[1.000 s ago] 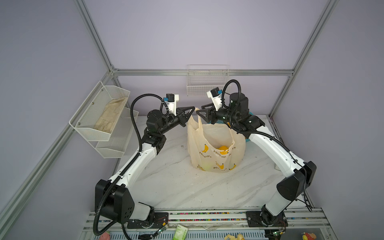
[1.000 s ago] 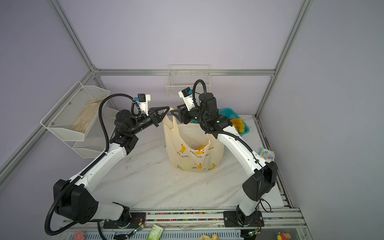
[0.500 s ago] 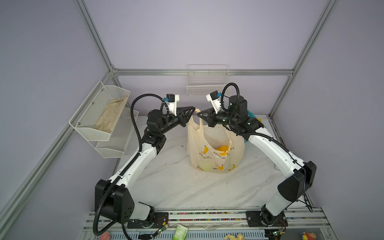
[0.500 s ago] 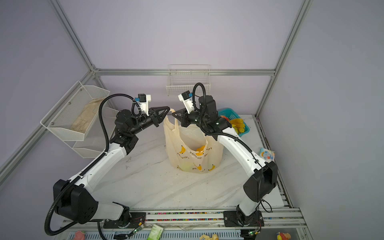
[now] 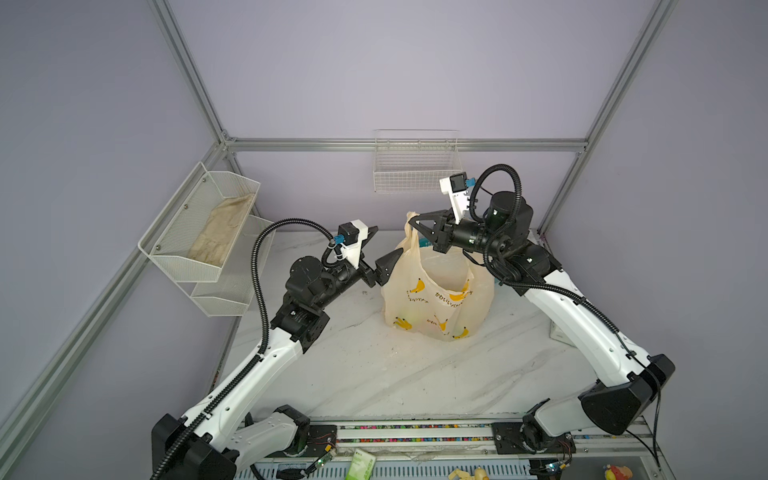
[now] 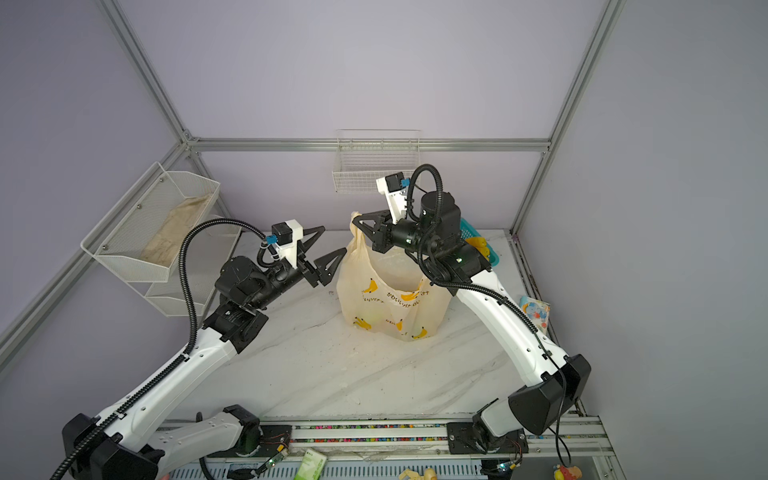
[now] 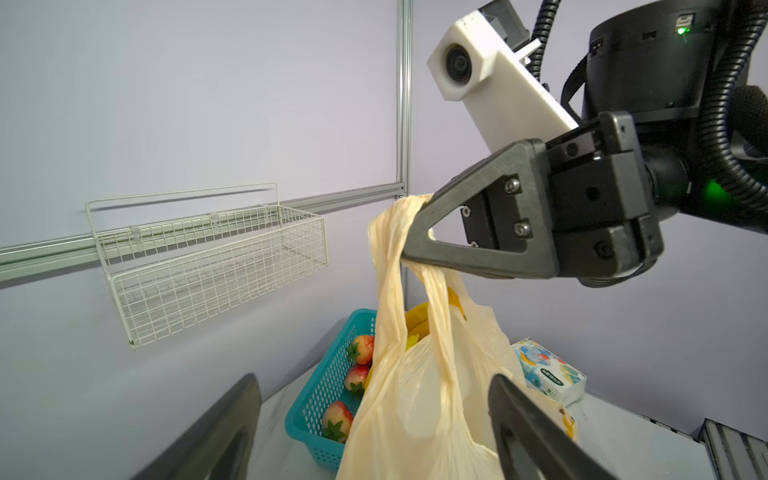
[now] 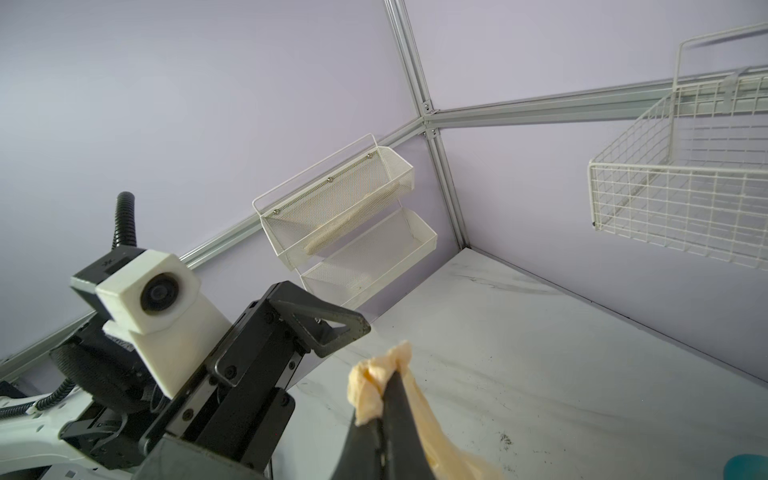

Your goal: Place the fake fruits into the plastic bag and tie a complex knot

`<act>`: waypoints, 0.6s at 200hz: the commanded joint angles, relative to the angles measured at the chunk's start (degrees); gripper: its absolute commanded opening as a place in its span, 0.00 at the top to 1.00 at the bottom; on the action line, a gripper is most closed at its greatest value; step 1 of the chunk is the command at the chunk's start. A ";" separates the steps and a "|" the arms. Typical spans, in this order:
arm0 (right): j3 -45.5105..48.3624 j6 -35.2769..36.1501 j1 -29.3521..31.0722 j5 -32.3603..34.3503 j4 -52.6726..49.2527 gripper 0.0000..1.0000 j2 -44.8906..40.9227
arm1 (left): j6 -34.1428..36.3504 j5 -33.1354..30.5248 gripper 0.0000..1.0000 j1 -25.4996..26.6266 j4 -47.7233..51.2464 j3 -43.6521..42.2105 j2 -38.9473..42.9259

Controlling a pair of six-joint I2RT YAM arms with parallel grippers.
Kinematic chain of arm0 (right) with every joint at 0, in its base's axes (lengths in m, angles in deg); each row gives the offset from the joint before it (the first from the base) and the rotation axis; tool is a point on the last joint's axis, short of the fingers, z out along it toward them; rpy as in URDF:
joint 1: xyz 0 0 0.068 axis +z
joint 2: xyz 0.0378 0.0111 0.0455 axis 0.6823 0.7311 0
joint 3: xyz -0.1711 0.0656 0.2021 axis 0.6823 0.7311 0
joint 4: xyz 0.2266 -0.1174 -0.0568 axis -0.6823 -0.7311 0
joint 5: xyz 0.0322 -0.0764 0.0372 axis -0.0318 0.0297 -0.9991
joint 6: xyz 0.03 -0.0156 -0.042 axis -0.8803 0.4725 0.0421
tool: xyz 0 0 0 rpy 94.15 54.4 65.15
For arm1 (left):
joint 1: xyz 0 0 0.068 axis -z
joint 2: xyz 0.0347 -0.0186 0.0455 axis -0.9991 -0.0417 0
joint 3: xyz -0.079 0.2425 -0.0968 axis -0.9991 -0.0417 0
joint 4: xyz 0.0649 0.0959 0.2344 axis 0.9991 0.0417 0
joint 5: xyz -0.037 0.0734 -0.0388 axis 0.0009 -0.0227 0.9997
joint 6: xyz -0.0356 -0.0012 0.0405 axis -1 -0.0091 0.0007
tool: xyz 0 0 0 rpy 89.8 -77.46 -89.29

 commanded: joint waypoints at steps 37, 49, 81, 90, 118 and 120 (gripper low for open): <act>-1.12 -2.07 0.18 0.38 2.52 1.00 -0.83 | 11.75 2.22 0.08 2.25 6.49 6.31 -4.97; -1.27 -1.96 0.16 0.12 2.31 1.00 -0.72 | 12.49 2.99 0.08 2.25 8.41 8.43 -6.52; -1.61 -1.43 0.18 0.29 1.72 1.00 -0.38 | 11.18 7.28 0.15 2.20 8.69 12.11 -9.56; -1.65 -1.39 0.16 0.29 1.54 1.00 -0.14 | 10.48 8.69 0.18 2.17 8.25 12.90 -10.31; -1.34 -1.23 0.16 0.29 1.75 1.00 0.26 | 8.11 11.84 0.31 2.14 7.72 15.86 -12.31; -1.30 -1.24 0.16 0.29 1.79 1.00 0.26 | 7.94 11.92 0.33 2.15 7.63 16.06 -12.45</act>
